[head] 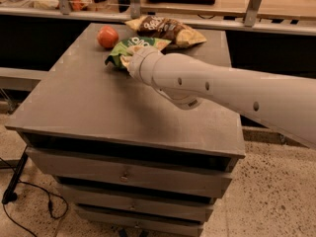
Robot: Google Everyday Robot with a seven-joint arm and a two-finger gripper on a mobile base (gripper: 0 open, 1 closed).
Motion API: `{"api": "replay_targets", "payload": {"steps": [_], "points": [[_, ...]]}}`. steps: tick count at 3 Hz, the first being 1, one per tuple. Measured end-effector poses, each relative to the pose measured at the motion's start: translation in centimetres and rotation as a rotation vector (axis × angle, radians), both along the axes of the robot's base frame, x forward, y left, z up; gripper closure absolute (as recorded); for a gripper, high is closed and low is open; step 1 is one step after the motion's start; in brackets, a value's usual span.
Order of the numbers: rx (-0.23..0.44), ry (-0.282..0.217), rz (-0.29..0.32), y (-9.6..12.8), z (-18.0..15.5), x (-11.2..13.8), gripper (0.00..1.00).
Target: Move green rice chip bag near brown chip bag
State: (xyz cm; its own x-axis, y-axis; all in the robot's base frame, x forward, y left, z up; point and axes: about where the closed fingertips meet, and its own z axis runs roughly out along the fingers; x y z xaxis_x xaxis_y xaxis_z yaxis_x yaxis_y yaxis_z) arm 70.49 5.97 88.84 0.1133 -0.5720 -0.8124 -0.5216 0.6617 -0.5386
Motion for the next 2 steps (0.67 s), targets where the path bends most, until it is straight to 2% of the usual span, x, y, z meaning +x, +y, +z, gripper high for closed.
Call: {"api": "replay_targets", "payload": {"steps": [1,2], "points": [[-0.005,0.004,-0.029,-2.0,0.3,0.8,0.83],[0.006,0.023,-0.05,-3.3,0.3,0.5,0.59]]}}
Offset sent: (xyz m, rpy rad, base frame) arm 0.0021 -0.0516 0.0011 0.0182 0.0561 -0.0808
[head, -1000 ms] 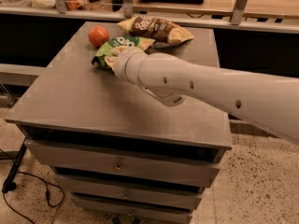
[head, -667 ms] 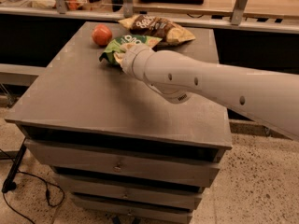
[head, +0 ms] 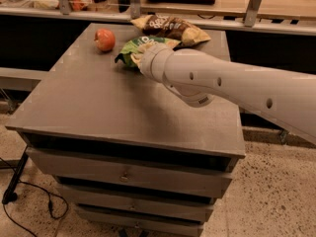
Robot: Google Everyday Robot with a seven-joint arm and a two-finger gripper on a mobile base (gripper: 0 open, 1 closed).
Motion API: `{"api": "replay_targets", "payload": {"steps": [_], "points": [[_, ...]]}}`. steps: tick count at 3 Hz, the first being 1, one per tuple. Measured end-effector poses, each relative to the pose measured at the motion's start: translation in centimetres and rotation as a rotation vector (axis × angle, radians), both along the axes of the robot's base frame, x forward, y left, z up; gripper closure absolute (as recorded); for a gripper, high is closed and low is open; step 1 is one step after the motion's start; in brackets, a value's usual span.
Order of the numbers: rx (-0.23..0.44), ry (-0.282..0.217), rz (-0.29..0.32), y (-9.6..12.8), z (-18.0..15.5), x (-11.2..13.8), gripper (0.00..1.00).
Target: Move green rice chip bag near brown chip bag
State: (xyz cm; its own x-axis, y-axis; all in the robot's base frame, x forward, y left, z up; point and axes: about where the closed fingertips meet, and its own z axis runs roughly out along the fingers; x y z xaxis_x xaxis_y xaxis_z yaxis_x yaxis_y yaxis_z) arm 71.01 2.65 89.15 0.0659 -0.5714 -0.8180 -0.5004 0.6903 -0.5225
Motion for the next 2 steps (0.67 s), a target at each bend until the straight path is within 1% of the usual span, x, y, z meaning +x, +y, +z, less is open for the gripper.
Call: {"api": "replay_targets", "payload": {"steps": [2], "points": [[0.005,0.022,-0.009,-1.53,0.3,-1.3,0.12]]}}
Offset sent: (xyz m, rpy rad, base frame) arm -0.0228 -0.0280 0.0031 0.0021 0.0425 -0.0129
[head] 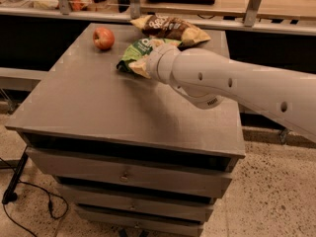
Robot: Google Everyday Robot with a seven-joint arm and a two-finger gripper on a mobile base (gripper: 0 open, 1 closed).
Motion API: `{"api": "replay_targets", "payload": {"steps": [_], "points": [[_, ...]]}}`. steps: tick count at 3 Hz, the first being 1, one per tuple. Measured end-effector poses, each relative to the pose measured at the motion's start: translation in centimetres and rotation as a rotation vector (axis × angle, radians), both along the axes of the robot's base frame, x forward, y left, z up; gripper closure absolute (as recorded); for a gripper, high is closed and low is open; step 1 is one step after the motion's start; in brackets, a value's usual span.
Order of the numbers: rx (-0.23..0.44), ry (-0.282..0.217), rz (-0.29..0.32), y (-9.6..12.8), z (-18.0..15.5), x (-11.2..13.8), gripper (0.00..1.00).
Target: Move green rice chip bag near brown chip bag
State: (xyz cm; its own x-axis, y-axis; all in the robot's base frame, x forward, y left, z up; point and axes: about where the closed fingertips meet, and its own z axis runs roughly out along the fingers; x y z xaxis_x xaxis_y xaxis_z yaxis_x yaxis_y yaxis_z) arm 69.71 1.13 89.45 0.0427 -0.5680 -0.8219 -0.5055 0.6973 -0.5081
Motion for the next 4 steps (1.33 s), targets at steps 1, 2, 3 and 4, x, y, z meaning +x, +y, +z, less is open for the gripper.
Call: {"api": "replay_targets", "payload": {"steps": [1,2,3,4], "points": [[0.017,0.019,0.014,-0.2,0.3,-0.6,0.0],[0.073,0.056,0.061,-0.3,1.0,-1.5,0.0],[0.145,0.094,0.11,-1.1,1.4,-2.9,0.0],[0.248,0.12,0.179,-1.7,0.8,-4.1,0.0]]}}
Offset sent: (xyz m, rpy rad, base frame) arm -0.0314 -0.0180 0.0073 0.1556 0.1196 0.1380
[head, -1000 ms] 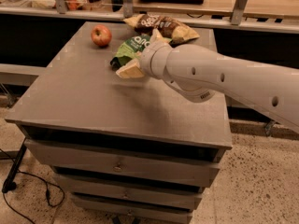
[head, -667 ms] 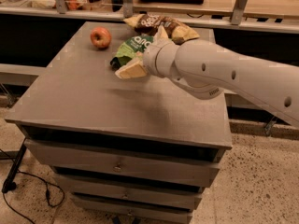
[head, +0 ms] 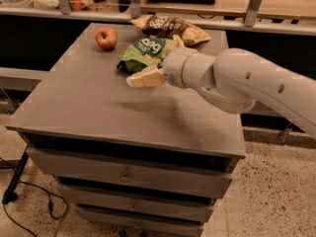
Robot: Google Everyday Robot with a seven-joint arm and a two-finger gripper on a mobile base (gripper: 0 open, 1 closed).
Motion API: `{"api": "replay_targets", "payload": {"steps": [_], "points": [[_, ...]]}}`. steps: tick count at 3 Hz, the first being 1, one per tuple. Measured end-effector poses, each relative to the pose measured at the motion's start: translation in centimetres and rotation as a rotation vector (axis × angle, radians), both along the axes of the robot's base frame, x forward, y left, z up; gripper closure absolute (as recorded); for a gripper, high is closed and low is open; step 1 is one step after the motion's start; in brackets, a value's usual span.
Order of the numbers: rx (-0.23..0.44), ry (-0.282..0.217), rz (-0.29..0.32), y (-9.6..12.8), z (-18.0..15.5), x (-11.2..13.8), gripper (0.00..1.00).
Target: Move green rice chip bag near brown chip bag
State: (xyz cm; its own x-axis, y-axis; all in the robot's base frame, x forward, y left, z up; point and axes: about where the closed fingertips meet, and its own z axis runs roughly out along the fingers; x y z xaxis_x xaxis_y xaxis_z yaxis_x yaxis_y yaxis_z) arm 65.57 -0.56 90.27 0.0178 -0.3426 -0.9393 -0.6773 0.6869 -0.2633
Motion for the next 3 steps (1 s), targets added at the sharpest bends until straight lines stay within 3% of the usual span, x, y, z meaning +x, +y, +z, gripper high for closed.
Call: {"api": "replay_targets", "payload": {"steps": [1,2,3], "points": [[0.072,0.013,0.027,-2.6,-0.4,-2.6,0.0],[0.074,0.009,-0.002,-4.7,-0.2,-3.0,0.0],[0.073,0.009,0.004,-4.3,-0.2,-3.0,0.0]]}}
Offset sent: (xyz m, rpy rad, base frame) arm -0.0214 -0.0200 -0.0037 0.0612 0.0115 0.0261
